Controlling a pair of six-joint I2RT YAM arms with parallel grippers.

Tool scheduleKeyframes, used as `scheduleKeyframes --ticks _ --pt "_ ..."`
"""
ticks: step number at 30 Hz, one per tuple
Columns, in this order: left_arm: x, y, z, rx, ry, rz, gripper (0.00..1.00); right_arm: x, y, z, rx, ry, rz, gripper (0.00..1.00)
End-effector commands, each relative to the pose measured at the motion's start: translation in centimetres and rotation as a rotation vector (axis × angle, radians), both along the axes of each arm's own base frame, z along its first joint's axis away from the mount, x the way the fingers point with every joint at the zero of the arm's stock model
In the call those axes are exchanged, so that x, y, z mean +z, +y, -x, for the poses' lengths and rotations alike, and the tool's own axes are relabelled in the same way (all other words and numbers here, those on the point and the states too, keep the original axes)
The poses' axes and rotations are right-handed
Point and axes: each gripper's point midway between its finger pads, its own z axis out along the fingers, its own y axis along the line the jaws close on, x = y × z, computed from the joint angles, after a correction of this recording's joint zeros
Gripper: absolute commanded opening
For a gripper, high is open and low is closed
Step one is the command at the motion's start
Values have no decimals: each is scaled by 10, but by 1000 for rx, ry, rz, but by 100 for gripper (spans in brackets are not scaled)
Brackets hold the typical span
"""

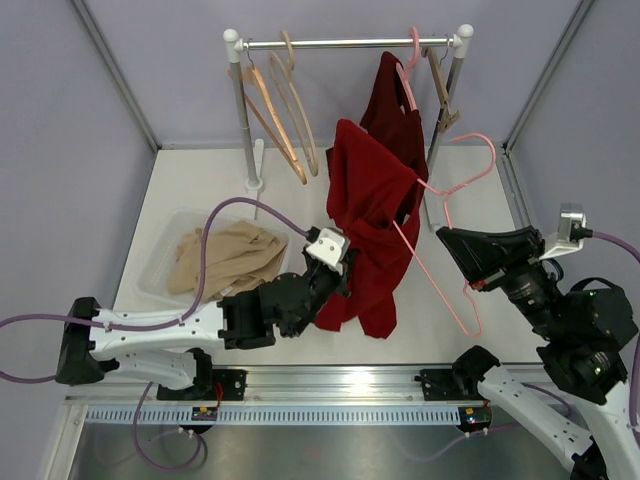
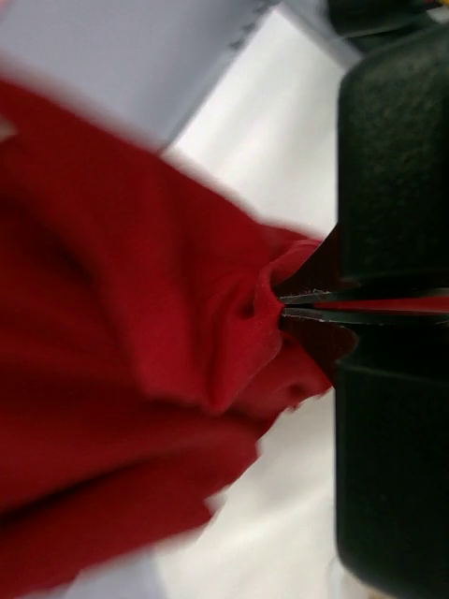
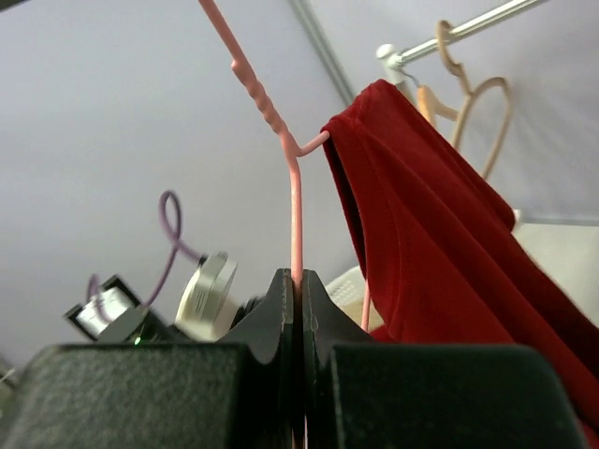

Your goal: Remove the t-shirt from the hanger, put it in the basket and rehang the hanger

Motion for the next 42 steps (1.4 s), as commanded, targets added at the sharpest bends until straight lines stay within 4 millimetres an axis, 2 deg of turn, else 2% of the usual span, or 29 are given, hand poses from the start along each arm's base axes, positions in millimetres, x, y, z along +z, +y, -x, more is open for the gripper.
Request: scheduleKeyframes --ticks 1,2,4,5,6,7,8,9,10,11,12,13,14,16,17,18,19,20,24,28,32,33,34,36,37,38,39,40,42 --pt "84 21 -41 220 -153 164 0 16 2 40 145 -59 -27 0" --pt "92 24 -53 247 -170 170 0 18 2 50 180 -71 -25 0" --pt "120 26 -63 275 -209 216 0 21 -2 64 210 -82 -34 0" --pt "125 20 -68 252 -236 217 0 23 -4 71 229 -89 -35 0" --pt "144 21 -68 246 -277 244 2 23 -5 76 242 -91 -35 0" --pt "151 18 -68 239 -302 251 8 22 -4 80 264 -89 -31 0" --pt "153 10 -69 223 -326 244 19 20 0 86 304 -83 -31 0" --pt "161 10 -69 226 -358 247 32 21 1 89 321 -84 -35 0" --pt "166 8 -69 225 -370 254 56 22 0 93 336 -93 -42 0" --pt "162 0 -71 220 -374 239 70 22 1 96 352 -89 -48 0" --pt "161 -2 -73 221 -378 235 78 23 0 97 352 -96 -52 0" --pt "157 -5 -74 220 -377 231 80 24 -3 100 351 -104 -58 0" --pt "155 -9 -74 202 -379 231 78 25 -4 101 348 -106 -64 0" --pt "148 -16 -72 163 -366 245 61 28 -7 105 347 -119 -75 0" --pt "144 -19 -71 147 -360 243 46 30 -9 106 342 -125 -82 0" --pt "141 -21 -71 134 -347 253 36 32 -10 106 338 -130 -86 0" --pt "140 -22 -70 121 -343 256 21 33 -12 107 332 -137 -89 0" --pt "136 -22 -69 117 -340 254 0 35 -13 105 315 -138 -95 0" --pt "131 -13 -69 130 -340 223 0 33 -15 100 282 -129 -83 0" --pt "141 6 -73 157 -346 208 0 25 -25 93 208 -110 -69 0" --pt "180 25 -65 125 -350 252 0 8 -49 84 55 -82 -47 0" --pt "197 29 -59 98 -336 277 0 -1 -56 85 26 -63 -38 0" --pt "209 28 -50 40 -340 296 0 -6 -66 77 -44 -39 -47 0" --pt "229 38 -37 -14 -316 324 0 -22 -80 72 -126 -1 -29 0" --pt "256 49 -29 -37 -332 371 0 -27 -91 65 -194 22 -31 0" --pt "259 53 -25 -53 -317 355 0 -33 -95 60 -226 40 -17 0" --pt "272 63 -19 -62 -322 381 0 -42 -97 57 -247 66 3 0" --pt "298 78 -11 -75 -341 426 0 -46 -99 54 -267 75 13 0" --pt "311 93 -4 -83 -336 425 0 -54 -98 52 -274 90 26 0"
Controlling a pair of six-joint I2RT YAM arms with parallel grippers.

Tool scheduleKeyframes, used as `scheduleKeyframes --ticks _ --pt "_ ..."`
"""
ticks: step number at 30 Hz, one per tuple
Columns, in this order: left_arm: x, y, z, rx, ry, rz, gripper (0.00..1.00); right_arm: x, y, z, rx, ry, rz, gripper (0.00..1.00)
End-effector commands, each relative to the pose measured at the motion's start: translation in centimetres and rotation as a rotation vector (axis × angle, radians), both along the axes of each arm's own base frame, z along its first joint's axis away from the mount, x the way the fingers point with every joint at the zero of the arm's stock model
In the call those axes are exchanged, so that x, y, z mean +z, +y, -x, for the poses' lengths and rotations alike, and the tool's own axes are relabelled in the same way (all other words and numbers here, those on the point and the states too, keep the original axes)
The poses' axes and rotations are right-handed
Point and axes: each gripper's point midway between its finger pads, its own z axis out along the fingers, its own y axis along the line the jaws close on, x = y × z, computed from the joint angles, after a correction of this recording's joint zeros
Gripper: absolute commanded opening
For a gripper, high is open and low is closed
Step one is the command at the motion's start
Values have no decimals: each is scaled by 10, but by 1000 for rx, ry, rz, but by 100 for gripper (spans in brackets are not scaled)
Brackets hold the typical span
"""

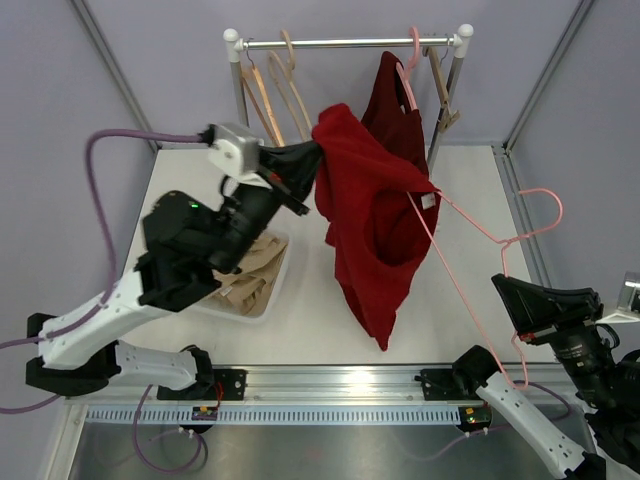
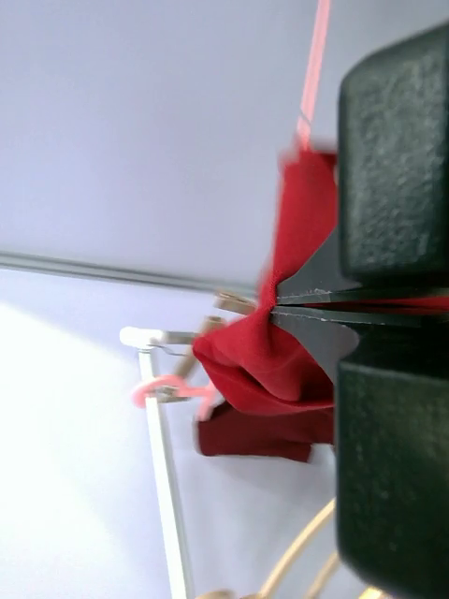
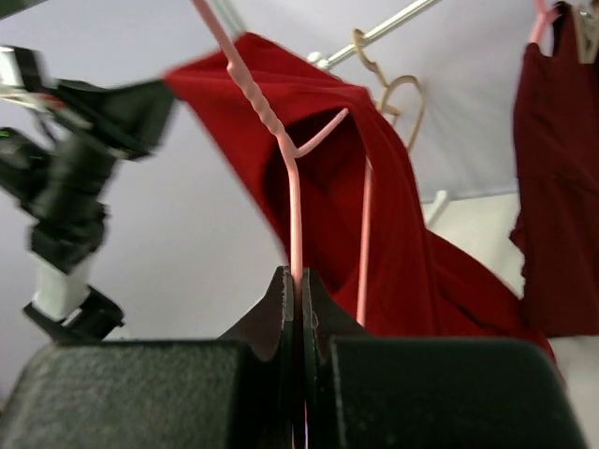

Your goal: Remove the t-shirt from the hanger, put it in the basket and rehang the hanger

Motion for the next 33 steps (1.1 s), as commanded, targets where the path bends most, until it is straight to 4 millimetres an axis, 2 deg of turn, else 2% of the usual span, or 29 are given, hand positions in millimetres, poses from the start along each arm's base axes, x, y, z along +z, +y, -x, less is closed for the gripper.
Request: scheduleKeyframes --ticks 1,2,4,5,7,8,11,12,14,18,19,21,22,25,26,29,30,31,32,33 --pt "67 54 30 -62 -39 127 0 -24 -16 -20 -137 70 54 0" --pt "87 74 35 -45 -61 141 0 -27 -17 -20 -143 74 63 0" --pt "103 99 31 29 -63 157 0 -32 -23 -18 -164 84 70 0" --pt "122 122 35 65 -89 178 0 -33 -25 -16 -167 82 69 0" --pt "136 143 37 105 -97 209 0 -35 -32 -12 -183 75 58 0" --pt "155 166 45 109 -119 265 0 -34 -34 -10 -187 70 54 0" --pt "177 186 49 136 -143 309 0 -31 -31 -10 -175 64 62 0" --pt "189 206 53 160 -149 360 0 -30 -28 -11 -166 63 68 0" --pt "195 221 53 202 -163 381 0 -27 -27 -13 -166 57 69 0" --pt "192 240 50 284 -183 367 0 -22 -21 -17 -154 47 79 0" --pt "181 226 44 300 -183 315 0 -21 -14 -16 -122 44 87 0" --pt "179 236 43 351 -206 304 0 -21 0 -18 -66 37 101 0" --pt "171 227 37 370 -211 259 0 -19 4 -18 -48 35 100 0" --pt "168 227 35 427 -260 211 0 -16 20 -17 22 16 119 0" --pt "162 218 31 439 -282 176 0 -15 24 -20 33 15 127 0" --pt "161 214 21 474 -299 136 0 -15 41 -15 120 1 161 0" --pt "167 223 17 515 -327 128 0 -17 44 -14 138 4 170 0" --pt "158 208 4 500 -293 86 0 -17 45 -15 141 6 172 0" --pt "169 220 7 521 -307 107 0 -20 47 -17 144 18 180 0" --pt "170 224 0 558 -319 85 0 -19 47 -17 141 17 181 0"
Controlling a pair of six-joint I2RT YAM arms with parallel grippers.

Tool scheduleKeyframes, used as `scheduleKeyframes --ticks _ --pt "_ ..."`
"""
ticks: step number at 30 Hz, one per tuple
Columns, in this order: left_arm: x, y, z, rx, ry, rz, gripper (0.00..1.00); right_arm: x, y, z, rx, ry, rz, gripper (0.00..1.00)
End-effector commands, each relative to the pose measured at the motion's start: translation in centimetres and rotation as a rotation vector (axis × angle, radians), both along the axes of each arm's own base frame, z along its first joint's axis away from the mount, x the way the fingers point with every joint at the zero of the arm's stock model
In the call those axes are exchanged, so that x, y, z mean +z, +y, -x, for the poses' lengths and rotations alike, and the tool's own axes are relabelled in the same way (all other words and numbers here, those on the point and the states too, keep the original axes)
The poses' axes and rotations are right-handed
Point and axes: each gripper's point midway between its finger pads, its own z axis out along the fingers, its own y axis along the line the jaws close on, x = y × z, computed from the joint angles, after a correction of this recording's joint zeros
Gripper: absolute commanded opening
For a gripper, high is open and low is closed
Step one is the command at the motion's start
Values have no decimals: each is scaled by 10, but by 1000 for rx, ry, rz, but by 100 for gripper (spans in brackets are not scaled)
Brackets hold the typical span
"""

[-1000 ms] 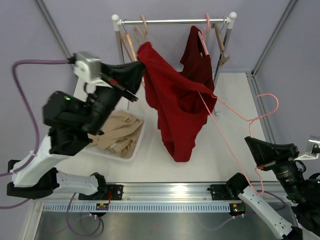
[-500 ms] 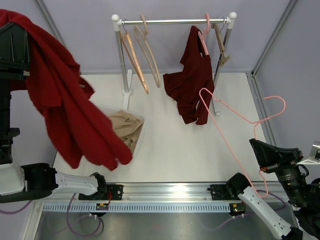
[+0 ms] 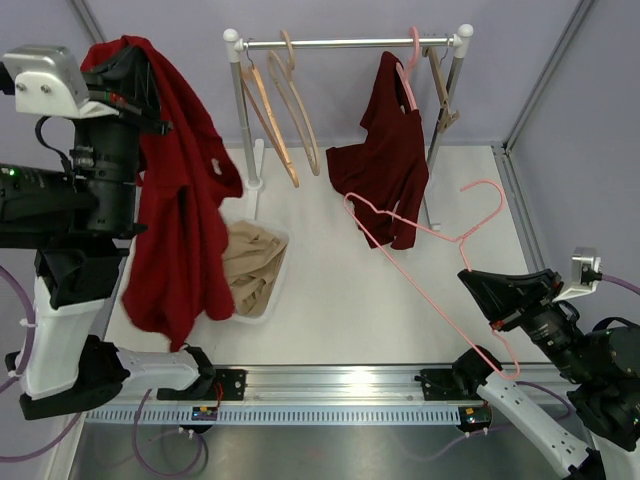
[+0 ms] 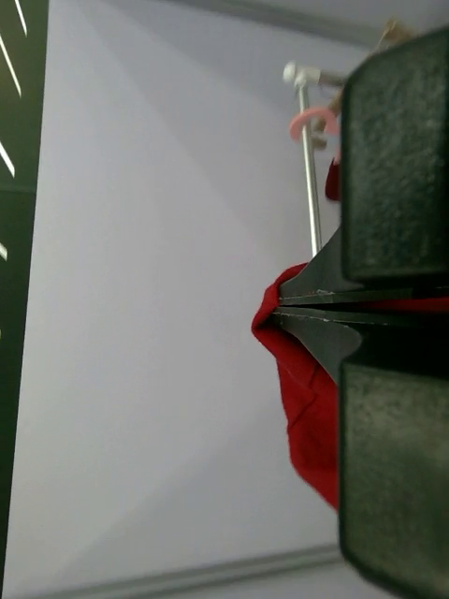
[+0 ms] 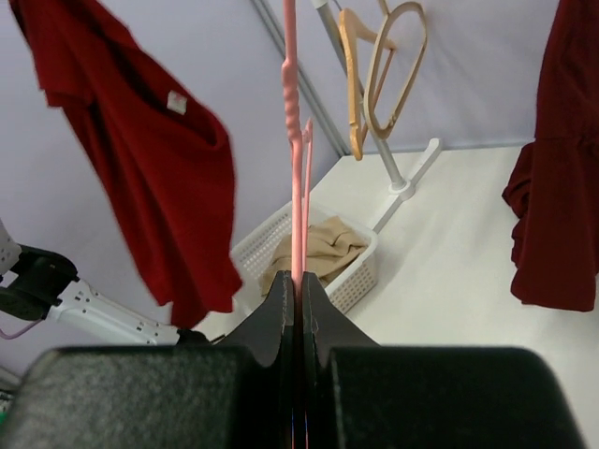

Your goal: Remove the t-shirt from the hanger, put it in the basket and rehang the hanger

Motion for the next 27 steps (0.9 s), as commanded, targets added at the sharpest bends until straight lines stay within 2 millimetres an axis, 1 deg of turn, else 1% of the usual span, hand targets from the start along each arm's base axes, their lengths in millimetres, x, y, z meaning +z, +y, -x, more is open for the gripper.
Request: scheduleKeyframes --ticks 1,2,3,5,6,7,8,9,10,11,12,13,15,17,19,20,22,23,24,25,26,27 --pt "30 22 8 21 -97 31 0 9 11 5 66 -45 15 0" --pt "29 25 5 67 -108 -7 0 8 11 5 64 -44 18 0" --pt "18 25 -7 130 -83 -43 0 7 10 4 60 -45 21 0" --pt "11 34 -16 203 -80 -64 0 6 8 4 50 -41 27 0" --pt "6 43 -25 251 -82 -86 0 8 6 5 43 -44 30 0" --pt "-7 42 -38 269 -54 -101 0 7 5 4 38 -43 39 0" --pt "-11 48 -42 272 -46 -73 0 4 5 3 34 -28 54 0" --pt "-15 65 -50 326 -43 -75 0 5 3 4 24 -32 60 0" --pt "-23 68 -58 320 -24 -44 0 2 2 3 19 -22 72 0" --pt "-25 73 -61 336 -19 -36 0 3 1 3 16 -21 75 0" --pt "-21 77 -62 345 -36 -23 0 4 -1 3 6 -24 77 0" --pt "-15 77 -60 336 -50 -15 0 4 -2 2 -1 -25 80 0" --pt "-10 72 -66 312 -52 -3 0 5 -3 1 -8 -25 84 0" --pt "-1 73 -61 304 -72 20 0 6 -4 0 -16 -31 89 0" --pt "-4 79 -60 340 -61 9 0 5 -5 -2 -26 -32 96 0" --pt "-12 79 -66 356 -41 -4 0 5 -5 -2 -29 -33 98 0" --pt "-20 85 -65 394 -28 -20 0 6 -4 -4 -31 -38 101 0" --pt "-28 84 -70 401 -9 -39 0 5 -3 -6 -30 -37 103 0" --pt "-52 79 -85 405 50 -73 0 4 -1 -8 -30 -33 107 0" --pt "-61 80 -82 391 62 -48 0 5 0 -11 -33 -32 106 0" --pt "-106 69 -104 373 145 -90 0 2 5 -16 -31 -16 116 0" --pt "-121 67 -105 362 157 -79 0 2 6 -20 -36 -11 118 0"
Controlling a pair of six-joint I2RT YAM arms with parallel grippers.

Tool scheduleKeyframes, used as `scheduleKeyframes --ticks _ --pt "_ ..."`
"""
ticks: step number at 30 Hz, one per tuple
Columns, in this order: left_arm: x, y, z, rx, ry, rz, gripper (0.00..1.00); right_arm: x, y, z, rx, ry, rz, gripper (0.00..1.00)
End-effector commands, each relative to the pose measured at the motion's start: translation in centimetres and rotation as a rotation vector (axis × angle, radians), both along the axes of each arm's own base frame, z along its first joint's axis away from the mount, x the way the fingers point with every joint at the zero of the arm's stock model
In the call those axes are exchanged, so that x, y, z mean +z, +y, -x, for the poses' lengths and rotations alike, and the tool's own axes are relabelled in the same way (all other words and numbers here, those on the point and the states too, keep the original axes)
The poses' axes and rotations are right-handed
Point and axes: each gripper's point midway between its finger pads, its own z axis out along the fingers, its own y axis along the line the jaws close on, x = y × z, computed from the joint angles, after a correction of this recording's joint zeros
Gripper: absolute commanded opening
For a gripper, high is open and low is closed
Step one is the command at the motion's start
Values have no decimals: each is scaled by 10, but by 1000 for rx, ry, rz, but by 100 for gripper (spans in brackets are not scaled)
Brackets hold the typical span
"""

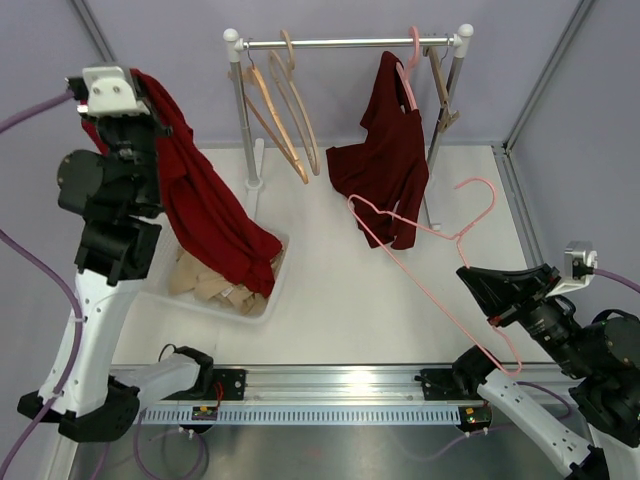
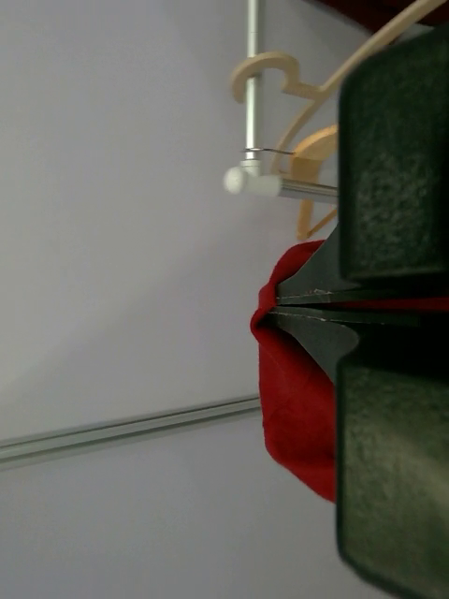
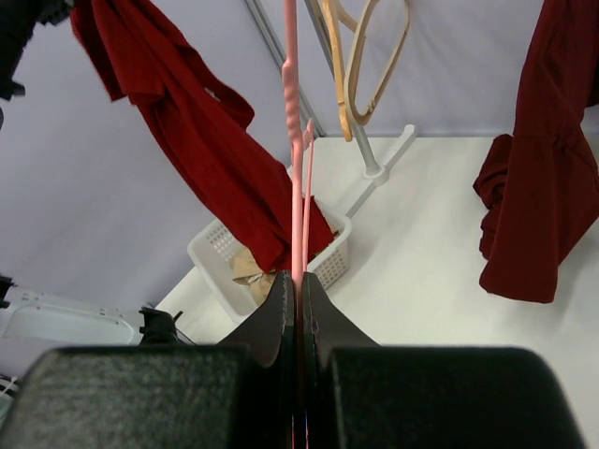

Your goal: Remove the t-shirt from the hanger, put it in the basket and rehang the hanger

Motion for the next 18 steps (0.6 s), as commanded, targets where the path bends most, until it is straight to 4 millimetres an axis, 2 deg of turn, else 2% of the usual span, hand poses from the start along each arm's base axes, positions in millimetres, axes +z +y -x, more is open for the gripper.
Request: scheduleKeyframes --ticks 1,2,3,4,6,7,9,10,11,12,13,15,16,18 --pt "-52 -2 -7 -23 50 64 0 7 9 -20 -26 -1 24 0" --pt "-68 -1 -10 -17 82 79 0 5 7 -28 -56 9 28 0" --pt "-99 -2 -18 -5 146 81 0 4 7 -32 -71 15 34 0" --pt "-115 -3 -19 -9 184 94 0 0 11 -40 -82 33 54 0" --pt "-131 4 -10 11 221 119 0 -3 13 -50 -102 44 79 0" --pt "-152 5 -9 15 272 136 0 -3 17 -56 -101 42 86 0" --pt "-168 12 8 17 305 182 0 -4 23 -63 -98 40 89 0" --pt "-184 11 9 17 341 185 0 -2 27 -70 -100 40 90 0" --pt "-194 9 12 -3 369 203 0 1 30 -73 -99 35 94 0" --pt "-214 6 15 -16 437 231 0 4 33 -78 -99 34 98 0" --pt "-229 3 16 -24 483 237 0 -2 41 -89 -99 59 125 0" --pt "-262 -6 20 -59 602 236 0 2 42 -102 -135 68 152 0" --pt "-273 -9 22 -73 633 264 1 -5 48 -115 -149 95 185 0" --pt "-311 -12 29 -66 732 298 3 0 41 -130 -224 92 206 0"
